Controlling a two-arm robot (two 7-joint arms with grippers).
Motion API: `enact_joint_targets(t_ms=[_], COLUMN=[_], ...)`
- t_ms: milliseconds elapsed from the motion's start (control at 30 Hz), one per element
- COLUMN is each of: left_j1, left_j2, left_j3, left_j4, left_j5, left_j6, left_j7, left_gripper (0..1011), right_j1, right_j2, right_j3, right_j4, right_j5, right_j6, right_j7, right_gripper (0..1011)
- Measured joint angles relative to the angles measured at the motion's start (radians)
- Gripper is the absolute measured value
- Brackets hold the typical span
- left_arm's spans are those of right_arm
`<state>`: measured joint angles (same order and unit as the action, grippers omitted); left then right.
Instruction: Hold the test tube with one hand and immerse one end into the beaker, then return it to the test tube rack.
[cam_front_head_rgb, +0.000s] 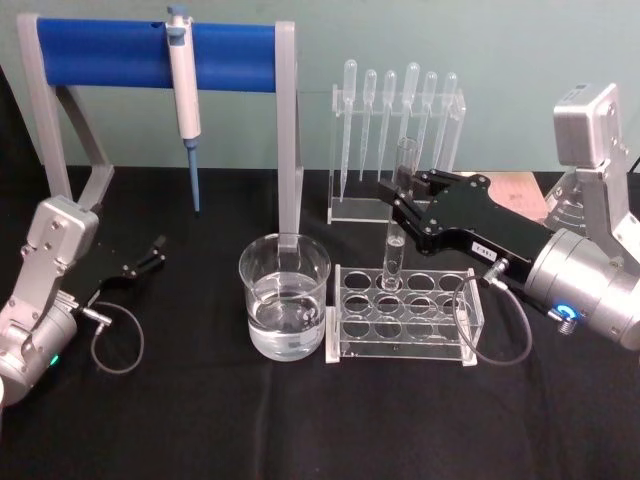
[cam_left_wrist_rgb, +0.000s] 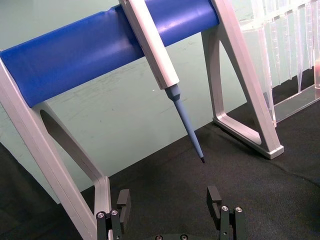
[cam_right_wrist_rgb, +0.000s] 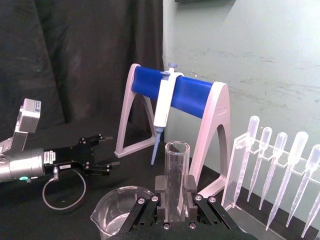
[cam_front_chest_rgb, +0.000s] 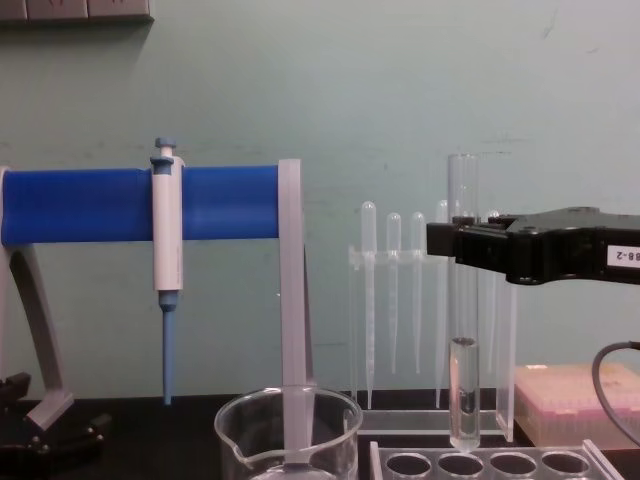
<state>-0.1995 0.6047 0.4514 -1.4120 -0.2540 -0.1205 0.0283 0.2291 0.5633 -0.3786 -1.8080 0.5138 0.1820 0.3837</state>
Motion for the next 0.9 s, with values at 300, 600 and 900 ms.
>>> enact_joint_targets(t_ms=[300,600,900], left_j1=[0.000,0.000,0.000], left_j2=[0.000,0.000,0.000], left_j3=[0.000,0.000,0.000], left_j4=[0.000,0.000,0.000], left_j5=[0.000,0.000,0.000], left_j6=[0.000,0.000,0.000], left_j7=[0.000,0.000,0.000], left_gripper=[1000,1000,1000], right_j1=[0.002,0.002,0.003], right_j2=[0.001,0.001,0.002], right_j3=[-0.002,-0.003,-0.003], right_j4=[0.001,0.002,0.002], right_j5=[0.000,-0.001,-0.001], right_j6=[0.002,0.003,0.003], right_j7=[0.002,0.003,0.004], right_gripper=[224,224,224])
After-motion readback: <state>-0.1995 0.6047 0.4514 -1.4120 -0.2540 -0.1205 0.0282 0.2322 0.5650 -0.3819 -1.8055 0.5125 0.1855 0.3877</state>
